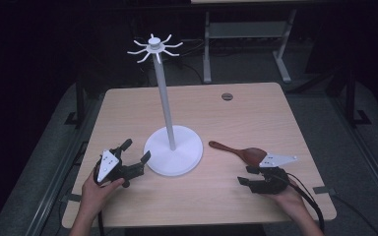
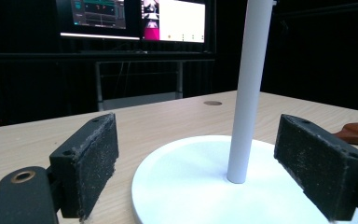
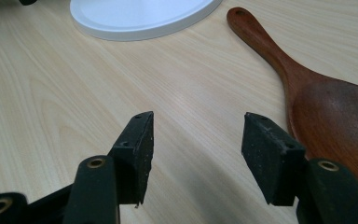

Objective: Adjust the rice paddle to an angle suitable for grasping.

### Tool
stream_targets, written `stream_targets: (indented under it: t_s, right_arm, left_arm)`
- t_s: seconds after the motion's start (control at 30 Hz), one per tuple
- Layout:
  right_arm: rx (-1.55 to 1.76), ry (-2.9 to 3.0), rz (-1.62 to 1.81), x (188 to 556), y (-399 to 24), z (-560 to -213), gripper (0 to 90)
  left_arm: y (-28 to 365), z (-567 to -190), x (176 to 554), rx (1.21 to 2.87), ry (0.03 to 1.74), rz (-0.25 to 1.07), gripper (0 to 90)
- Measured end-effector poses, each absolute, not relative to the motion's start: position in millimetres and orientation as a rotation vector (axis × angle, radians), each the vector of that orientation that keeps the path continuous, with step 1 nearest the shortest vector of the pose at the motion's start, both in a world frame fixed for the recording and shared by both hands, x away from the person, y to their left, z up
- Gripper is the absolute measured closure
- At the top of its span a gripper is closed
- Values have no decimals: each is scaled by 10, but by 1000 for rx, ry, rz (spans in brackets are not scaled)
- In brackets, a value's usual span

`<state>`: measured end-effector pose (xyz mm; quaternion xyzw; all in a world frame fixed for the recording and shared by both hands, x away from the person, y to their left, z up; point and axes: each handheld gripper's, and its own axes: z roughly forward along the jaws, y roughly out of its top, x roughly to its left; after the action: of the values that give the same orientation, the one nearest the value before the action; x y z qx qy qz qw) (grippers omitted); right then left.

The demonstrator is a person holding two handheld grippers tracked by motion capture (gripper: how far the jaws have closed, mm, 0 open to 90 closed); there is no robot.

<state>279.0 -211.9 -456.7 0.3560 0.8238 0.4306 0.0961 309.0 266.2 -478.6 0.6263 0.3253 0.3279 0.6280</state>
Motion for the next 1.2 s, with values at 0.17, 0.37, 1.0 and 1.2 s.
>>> stream_targets:
  t_s: [0.17, 0.37, 1.0, 1.2]
  right_arm:
    - [1054, 2438, 1274, 2787, -2122, -4563, 431]
    - [1060, 2432, 1285, 2789, -2121, -4537, 429]
    - [1106, 2334, 1293, 3059, -2230, -4381, 482]
    - [1139, 2266, 1292, 3236, -2301, -4306, 509]
  left_arm:
    - [2663, -4786, 3089, 1439, 743, 753, 131]
    - [2662, -4786, 3090, 1436, 741, 750, 131]
    - [2652, -4786, 3085, 1437, 748, 749, 127]
    - [2651, -4786, 3085, 1438, 748, 746, 127]
